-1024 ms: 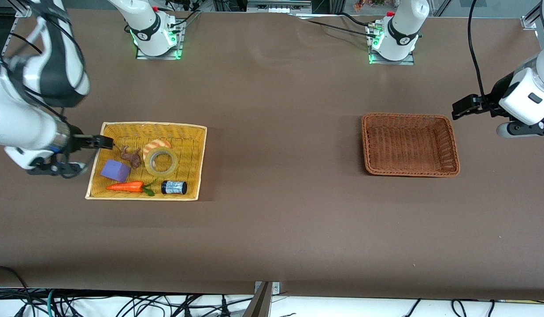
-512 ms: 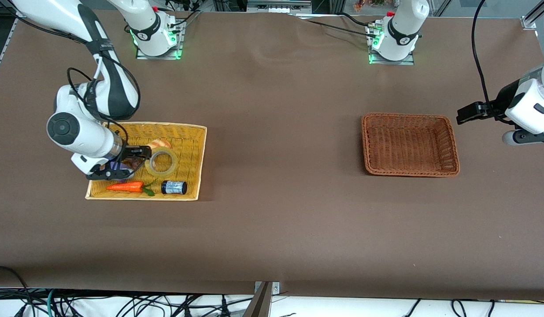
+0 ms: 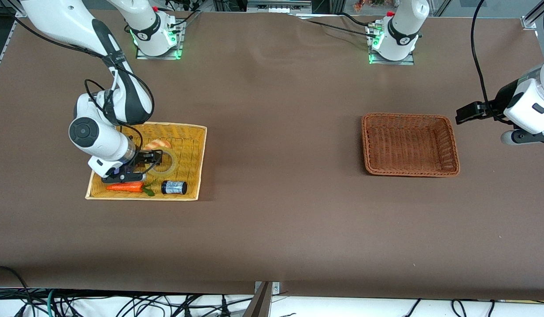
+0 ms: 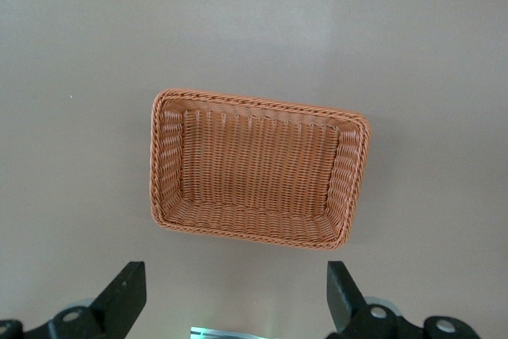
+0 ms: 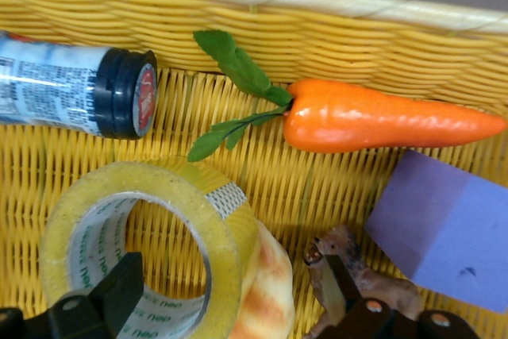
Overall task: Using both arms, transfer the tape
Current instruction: 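Close the right gripper on the tape roll's rim and lift it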
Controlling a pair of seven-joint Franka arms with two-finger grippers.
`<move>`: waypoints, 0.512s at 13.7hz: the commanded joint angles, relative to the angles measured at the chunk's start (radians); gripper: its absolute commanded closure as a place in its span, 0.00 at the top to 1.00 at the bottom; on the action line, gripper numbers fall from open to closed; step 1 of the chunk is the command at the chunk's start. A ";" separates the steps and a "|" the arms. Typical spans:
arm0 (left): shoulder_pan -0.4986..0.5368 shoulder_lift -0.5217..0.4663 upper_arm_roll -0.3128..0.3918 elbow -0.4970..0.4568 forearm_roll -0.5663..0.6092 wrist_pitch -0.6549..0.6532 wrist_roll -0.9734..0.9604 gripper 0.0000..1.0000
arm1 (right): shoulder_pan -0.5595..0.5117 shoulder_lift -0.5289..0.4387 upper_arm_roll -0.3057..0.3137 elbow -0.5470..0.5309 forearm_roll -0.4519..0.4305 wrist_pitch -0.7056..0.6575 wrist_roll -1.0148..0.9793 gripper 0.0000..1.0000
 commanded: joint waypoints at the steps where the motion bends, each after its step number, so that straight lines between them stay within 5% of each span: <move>1: 0.003 0.002 -0.006 0.014 0.005 -0.011 0.009 1.00 | 0.001 -0.008 0.000 -0.046 -0.024 0.063 0.020 1.00; 3: 0.003 0.000 -0.006 0.014 0.005 -0.011 0.009 1.00 | 0.001 -0.009 -0.001 -0.067 -0.025 0.097 0.008 1.00; 4: 0.003 0.002 -0.006 0.014 0.004 -0.011 0.009 1.00 | -0.001 -0.009 -0.001 -0.067 -0.027 0.097 -0.003 0.90; 6: 0.005 0.000 -0.006 0.014 0.005 -0.011 0.009 1.00 | -0.001 -0.009 -0.001 -0.069 -0.030 0.095 -0.043 0.33; 7: 0.003 0.002 -0.006 0.014 0.005 -0.011 0.009 1.00 | -0.001 -0.009 -0.001 -0.067 -0.030 0.095 -0.054 0.13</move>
